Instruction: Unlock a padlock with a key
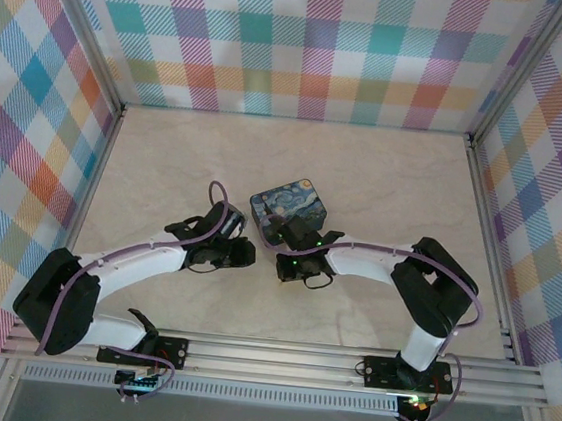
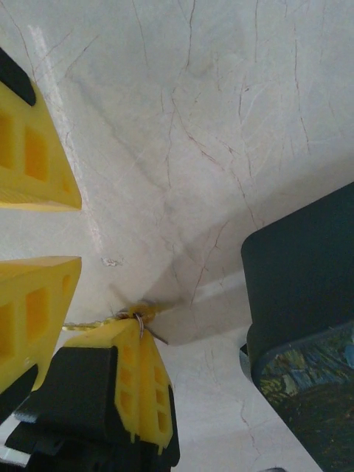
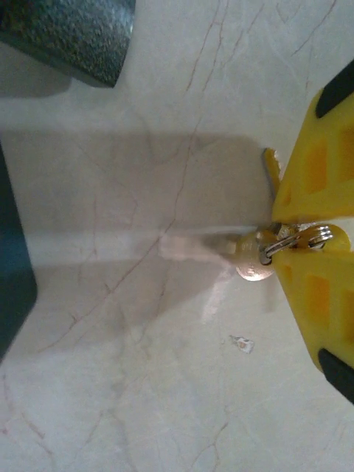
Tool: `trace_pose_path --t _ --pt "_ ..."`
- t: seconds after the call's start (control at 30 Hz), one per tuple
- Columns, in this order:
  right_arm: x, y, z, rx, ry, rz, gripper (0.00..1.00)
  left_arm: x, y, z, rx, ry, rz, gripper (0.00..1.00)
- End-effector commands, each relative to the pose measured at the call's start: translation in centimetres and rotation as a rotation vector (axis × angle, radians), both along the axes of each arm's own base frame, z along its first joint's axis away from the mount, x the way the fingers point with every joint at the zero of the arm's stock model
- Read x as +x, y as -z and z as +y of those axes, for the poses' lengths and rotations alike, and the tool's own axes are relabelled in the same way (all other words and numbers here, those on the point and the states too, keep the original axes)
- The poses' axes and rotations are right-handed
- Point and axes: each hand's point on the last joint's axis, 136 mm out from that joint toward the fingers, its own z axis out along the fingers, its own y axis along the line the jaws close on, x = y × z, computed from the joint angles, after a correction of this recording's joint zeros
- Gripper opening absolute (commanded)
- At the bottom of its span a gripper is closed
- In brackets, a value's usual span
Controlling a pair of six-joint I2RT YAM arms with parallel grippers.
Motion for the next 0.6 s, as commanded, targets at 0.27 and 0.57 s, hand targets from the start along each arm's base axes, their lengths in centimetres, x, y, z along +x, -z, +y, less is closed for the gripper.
trace_pose_path --t 0.27,0.57 --pt "-1.7 3.5 -3.3 0.071 0.267 0.161 0.00 -3.1 2.2 -2.5 -0.208 -0.001 0.122 0.22" --pt "-1.3 3.7 -1.9 0.147 0.297 0.193 0.00 -2.6 2.2 -4.4 -0.337 -0.050 0.167 0.30"
